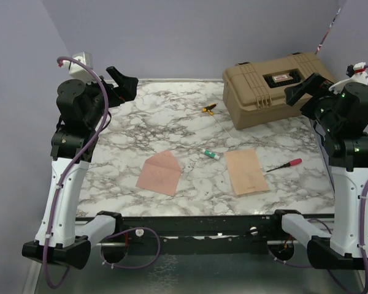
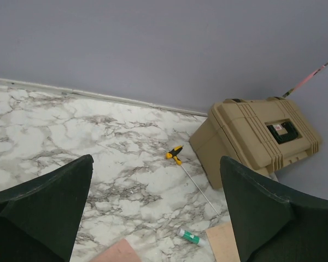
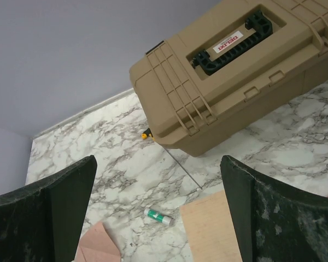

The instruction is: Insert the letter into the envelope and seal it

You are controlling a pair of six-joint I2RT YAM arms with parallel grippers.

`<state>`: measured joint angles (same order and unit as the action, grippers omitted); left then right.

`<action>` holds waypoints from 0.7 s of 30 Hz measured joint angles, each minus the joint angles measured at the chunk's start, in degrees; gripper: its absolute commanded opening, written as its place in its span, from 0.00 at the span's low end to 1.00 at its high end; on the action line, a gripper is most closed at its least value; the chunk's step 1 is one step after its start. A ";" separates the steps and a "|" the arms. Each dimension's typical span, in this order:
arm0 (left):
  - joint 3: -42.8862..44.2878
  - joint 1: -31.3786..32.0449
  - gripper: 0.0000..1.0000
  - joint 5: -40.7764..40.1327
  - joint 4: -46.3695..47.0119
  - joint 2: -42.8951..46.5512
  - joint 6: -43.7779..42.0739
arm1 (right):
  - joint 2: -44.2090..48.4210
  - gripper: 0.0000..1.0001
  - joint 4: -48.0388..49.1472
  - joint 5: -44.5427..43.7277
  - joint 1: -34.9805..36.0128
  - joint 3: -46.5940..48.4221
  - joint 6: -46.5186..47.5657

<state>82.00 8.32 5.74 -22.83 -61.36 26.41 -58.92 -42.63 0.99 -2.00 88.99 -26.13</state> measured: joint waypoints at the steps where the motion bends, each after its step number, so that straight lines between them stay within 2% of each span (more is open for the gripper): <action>1: 0.00 0.00 0.99 -0.26 0.00 0.11 -0.04 | -0.09 1.00 0.00 0.04 0.00 0.00 0.00; 21: -2.21 0.00 0.99 0.31 0.48 1.73 -0.09 | 0.39 1.00 0.15 0.35 0.00 -0.63 0.07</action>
<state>79.79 8.32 6.04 -22.35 -59.64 26.33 -58.52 -42.48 1.34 -2.00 88.36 -26.06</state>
